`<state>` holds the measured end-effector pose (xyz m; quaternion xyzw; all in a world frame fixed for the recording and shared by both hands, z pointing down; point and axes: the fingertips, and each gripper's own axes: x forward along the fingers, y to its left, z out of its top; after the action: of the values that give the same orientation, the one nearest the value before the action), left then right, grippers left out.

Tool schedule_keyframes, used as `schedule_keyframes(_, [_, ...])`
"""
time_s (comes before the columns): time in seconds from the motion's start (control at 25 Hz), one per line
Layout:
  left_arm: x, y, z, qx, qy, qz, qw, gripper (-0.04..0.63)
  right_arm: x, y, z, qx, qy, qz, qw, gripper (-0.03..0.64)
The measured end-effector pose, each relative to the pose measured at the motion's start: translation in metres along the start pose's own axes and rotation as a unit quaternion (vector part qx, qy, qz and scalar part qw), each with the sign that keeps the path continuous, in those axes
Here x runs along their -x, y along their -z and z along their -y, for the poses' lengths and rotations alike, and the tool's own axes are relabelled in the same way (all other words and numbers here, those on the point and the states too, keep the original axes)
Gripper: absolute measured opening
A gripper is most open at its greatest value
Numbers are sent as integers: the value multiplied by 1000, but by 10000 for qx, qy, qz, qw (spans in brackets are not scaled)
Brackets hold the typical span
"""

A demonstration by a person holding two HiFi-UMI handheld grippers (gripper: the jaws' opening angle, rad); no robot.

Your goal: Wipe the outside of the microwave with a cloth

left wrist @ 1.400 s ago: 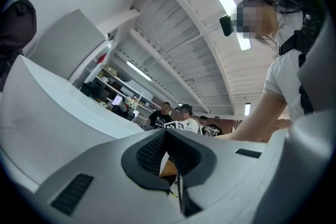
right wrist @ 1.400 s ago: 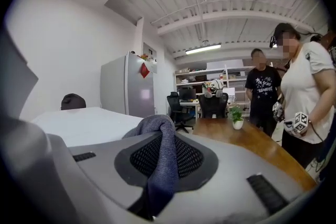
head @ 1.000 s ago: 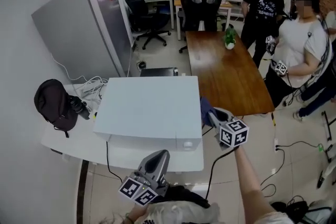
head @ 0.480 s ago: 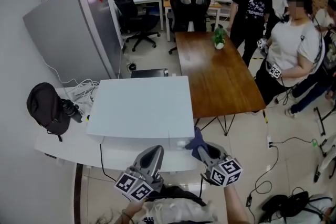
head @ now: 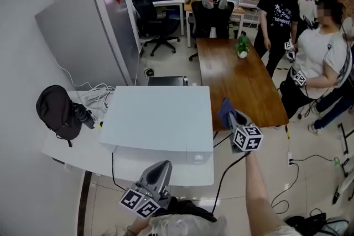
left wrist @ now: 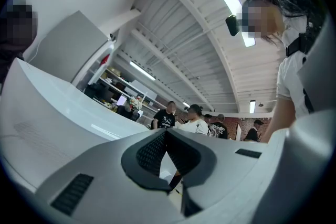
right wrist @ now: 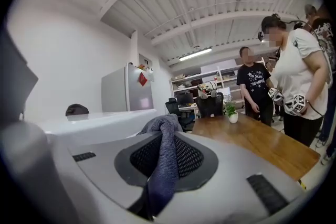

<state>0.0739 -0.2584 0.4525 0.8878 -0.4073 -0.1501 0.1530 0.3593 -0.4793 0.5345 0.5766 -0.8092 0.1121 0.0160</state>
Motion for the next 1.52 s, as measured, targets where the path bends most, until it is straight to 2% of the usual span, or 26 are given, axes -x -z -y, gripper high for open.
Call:
schedule_keyframes(0.12, [6, 1, -3, -34, -118, -52, 9999, -14, -54, 15, 17, -63, 57, -383, 9992, 77])
schedule_keyframes(0.24, [22, -1, -10, -75, -333, -116, 9993, -14, -91, 32, 10, -312, -109, -682, 9971, 77])
schedule_keyframes(0.44, [35, -1, -23, -69, -640, -91, 9979, -14, -114, 41, -13, -494, -498, -812, 9942, 77])
schedule_keyframes(0.64, [29, -5, -25, -9, -643, -15, 9979, -14, -64, 50, -37, -519, -866, -732, 9922, 77])
schedule_keyframes(0.84, [10, -2, -13, 86, -320, -40, 9994, -14, 19, 80, -76, -757, -1162, -723, 9877, 77])
schedule_keyframes(1.0, [-3, 8, -3, 167, -76, -136, 9997, -14, 86, 104, -110, -1010, -1218, -753, 9845, 77])
schedule_keyframes(1.12, [-11, 13, 2, 209, 38, -182, 9996, -14, 120, 112, -129, -1250, -1065, -715, 9838, 77])
schedule_keyframes(1.24, [-16, 16, 3, 226, 87, -191, 9995, -14, 130, 115, -132, -1523, -903, -605, 9823, 77])
schedule_keyframes(1.32, [-17, 16, 3, 250, 77, -180, 9995, -14, 127, 112, -122, -1498, -768, -523, 9843, 77])
schedule_keyframes(1.52, [-14, 15, -4, 213, -72, -180, 9996, -14, 63, 75, -52, -1104, -485, -246, 9924, 77])
